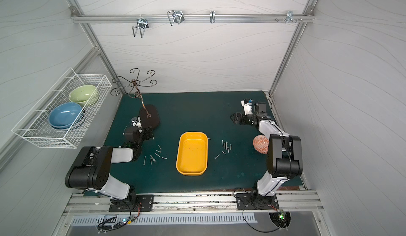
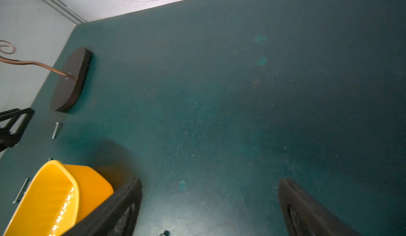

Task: Take out the screws from the storage box
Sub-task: Reset both arms

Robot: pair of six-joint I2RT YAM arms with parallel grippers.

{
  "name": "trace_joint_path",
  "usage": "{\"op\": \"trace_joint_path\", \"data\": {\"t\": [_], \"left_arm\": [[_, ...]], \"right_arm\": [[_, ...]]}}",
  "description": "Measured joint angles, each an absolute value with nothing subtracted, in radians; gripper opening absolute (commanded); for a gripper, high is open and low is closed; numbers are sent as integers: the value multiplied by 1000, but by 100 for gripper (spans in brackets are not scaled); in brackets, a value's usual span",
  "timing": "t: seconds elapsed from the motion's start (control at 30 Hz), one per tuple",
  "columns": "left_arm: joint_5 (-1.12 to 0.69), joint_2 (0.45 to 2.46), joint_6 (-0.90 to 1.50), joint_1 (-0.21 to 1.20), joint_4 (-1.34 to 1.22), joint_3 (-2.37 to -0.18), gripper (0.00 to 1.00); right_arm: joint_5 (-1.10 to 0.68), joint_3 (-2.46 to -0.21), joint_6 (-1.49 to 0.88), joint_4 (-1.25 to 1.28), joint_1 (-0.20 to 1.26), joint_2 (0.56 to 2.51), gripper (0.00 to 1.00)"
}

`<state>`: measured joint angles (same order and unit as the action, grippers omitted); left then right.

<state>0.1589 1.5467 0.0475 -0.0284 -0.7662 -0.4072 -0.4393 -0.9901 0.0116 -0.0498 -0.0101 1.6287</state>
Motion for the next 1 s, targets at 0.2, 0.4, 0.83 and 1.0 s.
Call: {"op": "trace_joint_path", "data": {"t": [0.2, 0.4, 0.83, 1.0], "left_arm": [[157, 1546, 47, -64, -767, -407, 99], [157, 1547, 47, -65, -767, -407, 99], [157, 1547, 47, -64, -767, -407, 99], [157, 1547, 47, -62, -767, -407, 99]], "right_arm": [[-161, -690, 1, 226, 77, 1441, 99], [-37, -535, 15, 415, 103, 1390, 99], [-102, -445, 19, 733, 43, 1570, 99], [-92, -454, 20, 739, 56, 1571, 99]]}}
